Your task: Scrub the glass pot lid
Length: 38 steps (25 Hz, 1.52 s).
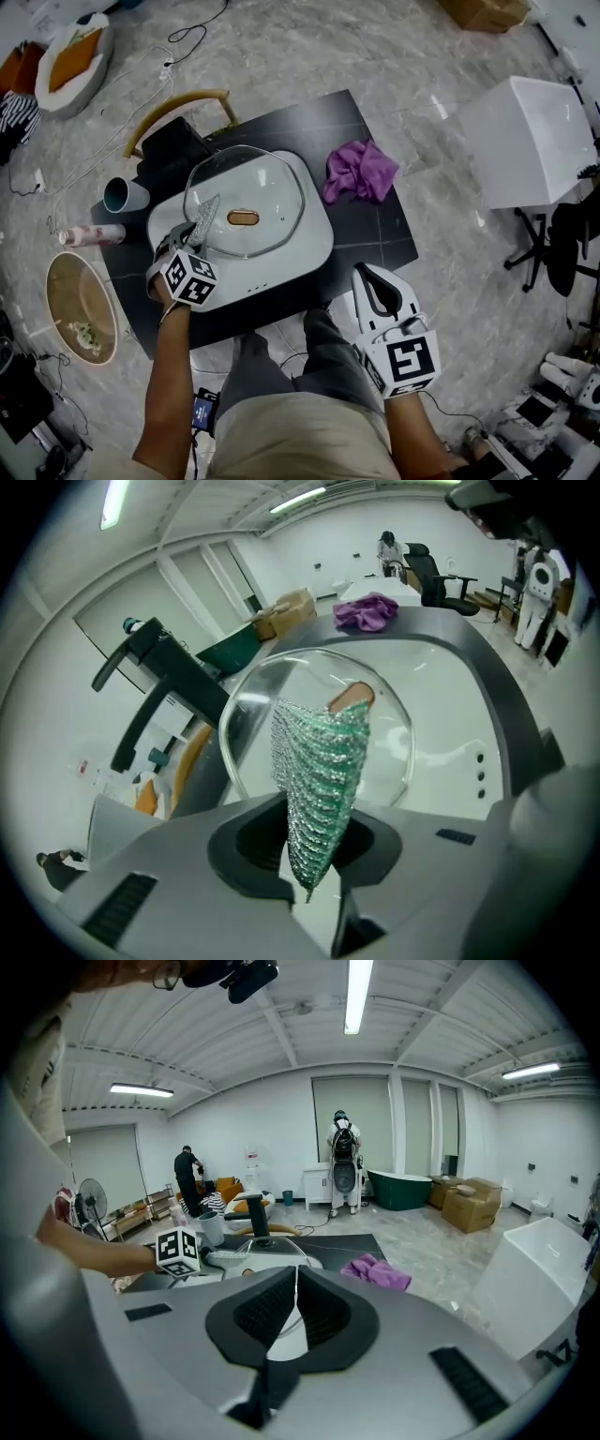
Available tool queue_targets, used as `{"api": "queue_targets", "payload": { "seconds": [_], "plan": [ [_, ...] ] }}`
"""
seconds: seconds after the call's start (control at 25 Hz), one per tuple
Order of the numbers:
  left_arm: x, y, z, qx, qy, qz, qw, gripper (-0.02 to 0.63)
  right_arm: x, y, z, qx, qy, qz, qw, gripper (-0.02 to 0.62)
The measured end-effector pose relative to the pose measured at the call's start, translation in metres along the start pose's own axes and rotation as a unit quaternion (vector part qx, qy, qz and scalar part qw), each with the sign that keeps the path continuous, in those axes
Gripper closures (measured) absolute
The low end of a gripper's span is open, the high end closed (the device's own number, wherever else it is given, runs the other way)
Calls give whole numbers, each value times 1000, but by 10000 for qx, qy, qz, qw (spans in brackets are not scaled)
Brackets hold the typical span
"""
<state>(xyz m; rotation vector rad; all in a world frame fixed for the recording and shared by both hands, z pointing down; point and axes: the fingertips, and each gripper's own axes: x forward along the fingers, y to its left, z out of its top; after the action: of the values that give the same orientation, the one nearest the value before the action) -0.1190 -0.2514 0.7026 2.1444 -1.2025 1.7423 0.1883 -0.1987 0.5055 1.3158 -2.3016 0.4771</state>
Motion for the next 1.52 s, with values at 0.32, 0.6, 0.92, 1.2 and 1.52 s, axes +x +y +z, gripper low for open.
{"api": "queue_targets", "payload": {
  "seconds": [0.32,0.6,0.92,1.2,1.52],
  "plan": [
    [6,-73,-12,172,229,-686,9972,518,-4,-5,-12,79,46,-10,10000,571],
    [13,-97,-2,310,340,-1082,9931,518,-6,-12,-20,159,61,-39,9998,571],
    [19,-145,26,821,249,-1619,9831,520,-8,-25,-26,247,79,-109,9996,571],
    [26,-152,90,1109,-186,-1547,9815,522,-11,-35,-33,325,107,-189,9992,571],
    [25,-117,154,1425,-557,-1141,9816,522,-13,-44,-31,378,100,-253,9989,571]
  ]
}}
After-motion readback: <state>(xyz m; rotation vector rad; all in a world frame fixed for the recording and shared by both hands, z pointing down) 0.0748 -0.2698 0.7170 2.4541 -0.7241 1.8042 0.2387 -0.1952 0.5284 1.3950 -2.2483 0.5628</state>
